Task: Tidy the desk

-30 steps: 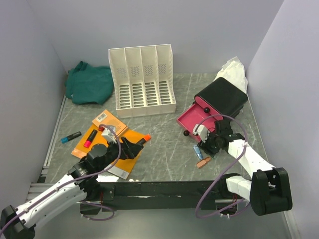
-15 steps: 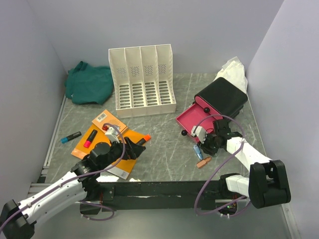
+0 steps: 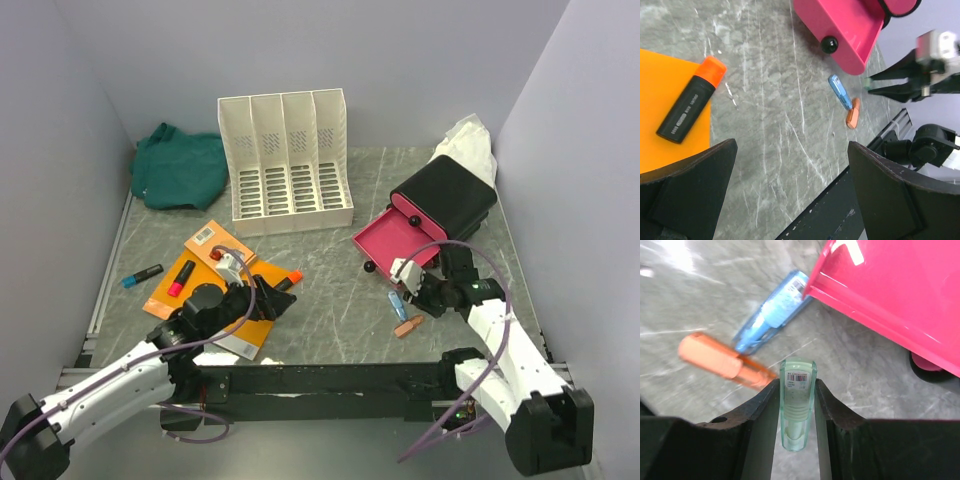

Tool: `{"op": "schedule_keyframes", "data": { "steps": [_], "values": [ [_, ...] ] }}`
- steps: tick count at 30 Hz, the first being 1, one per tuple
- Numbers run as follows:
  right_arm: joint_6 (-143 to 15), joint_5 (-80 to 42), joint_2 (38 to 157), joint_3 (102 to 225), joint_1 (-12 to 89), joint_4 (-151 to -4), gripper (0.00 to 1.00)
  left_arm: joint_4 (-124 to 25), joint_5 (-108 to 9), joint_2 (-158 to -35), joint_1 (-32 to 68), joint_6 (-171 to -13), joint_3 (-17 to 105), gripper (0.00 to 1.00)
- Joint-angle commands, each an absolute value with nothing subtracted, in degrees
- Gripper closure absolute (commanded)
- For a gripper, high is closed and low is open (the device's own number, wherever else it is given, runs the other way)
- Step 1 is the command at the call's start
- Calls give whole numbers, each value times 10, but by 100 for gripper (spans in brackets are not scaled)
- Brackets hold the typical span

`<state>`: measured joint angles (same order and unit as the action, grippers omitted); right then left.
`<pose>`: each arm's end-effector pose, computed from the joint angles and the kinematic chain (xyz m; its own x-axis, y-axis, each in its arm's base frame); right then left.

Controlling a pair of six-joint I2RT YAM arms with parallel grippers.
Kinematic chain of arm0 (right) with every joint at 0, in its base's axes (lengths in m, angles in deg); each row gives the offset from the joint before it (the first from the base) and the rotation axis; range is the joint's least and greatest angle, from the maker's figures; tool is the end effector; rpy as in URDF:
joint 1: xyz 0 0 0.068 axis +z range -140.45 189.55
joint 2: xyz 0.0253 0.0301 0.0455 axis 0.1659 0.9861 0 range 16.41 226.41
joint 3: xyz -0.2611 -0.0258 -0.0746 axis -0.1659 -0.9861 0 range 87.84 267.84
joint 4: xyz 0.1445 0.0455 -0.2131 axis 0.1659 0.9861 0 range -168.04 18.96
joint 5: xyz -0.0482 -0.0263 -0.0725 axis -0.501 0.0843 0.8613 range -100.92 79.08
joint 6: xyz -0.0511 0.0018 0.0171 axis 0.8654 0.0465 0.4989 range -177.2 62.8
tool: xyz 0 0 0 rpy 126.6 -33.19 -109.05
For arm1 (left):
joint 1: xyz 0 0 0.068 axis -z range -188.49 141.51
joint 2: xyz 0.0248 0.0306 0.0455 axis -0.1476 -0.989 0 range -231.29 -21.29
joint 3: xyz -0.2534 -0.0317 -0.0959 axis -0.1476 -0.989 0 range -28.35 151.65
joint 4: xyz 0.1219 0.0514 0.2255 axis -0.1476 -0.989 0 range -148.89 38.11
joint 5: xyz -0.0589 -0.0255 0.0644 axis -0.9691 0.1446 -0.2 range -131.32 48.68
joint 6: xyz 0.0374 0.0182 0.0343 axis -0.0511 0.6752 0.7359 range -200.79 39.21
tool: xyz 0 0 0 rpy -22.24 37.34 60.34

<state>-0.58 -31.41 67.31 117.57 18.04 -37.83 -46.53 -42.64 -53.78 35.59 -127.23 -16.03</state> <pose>0.1515 0.0353 0.1916 -0.2236 -0.8242 -0.5202 -0.8923 0.3879 -0.2311 0.1101 -0.1076 0.1991 -0.6420 -0.3867 -0.6620 0.3573 0.6130 -0.7047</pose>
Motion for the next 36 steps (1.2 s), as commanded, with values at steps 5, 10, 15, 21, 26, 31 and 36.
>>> {"op": "schedule_keyframes", "data": {
  "steps": [5, 10, 15, 21, 26, 31, 36],
  "values": [
    [-127, -426, 634, 1316, 195, -319, 100, -370, -480, -607, 357, -1294, -158, 1],
    [-299, -351, 706, 1375, 251, -437, 100, -344, -482, -665, 367, -1314, -145, 1],
    [-379, -219, 801, 1419, 283, -519, 99, -316, -455, -710, 405, -1349, -139, 1],
    [-398, -156, 868, 1425, 304, -551, 74, -283, -415, -760, 454, -1392, -141, 1],
    [-387, -186, 860, 1421, 307, -528, 45, -276, -399, -791, 470, -1405, -131, 1],
    [-337, -236, 804, 1405, 306, -474, 32, -276, -389, -822, 480, -1408, -113, 1],
    [-202, -401, 749, 1375, 306, -359, 31, -278, -383, -843, 490, -1409, -99, 1]
  ]
}}
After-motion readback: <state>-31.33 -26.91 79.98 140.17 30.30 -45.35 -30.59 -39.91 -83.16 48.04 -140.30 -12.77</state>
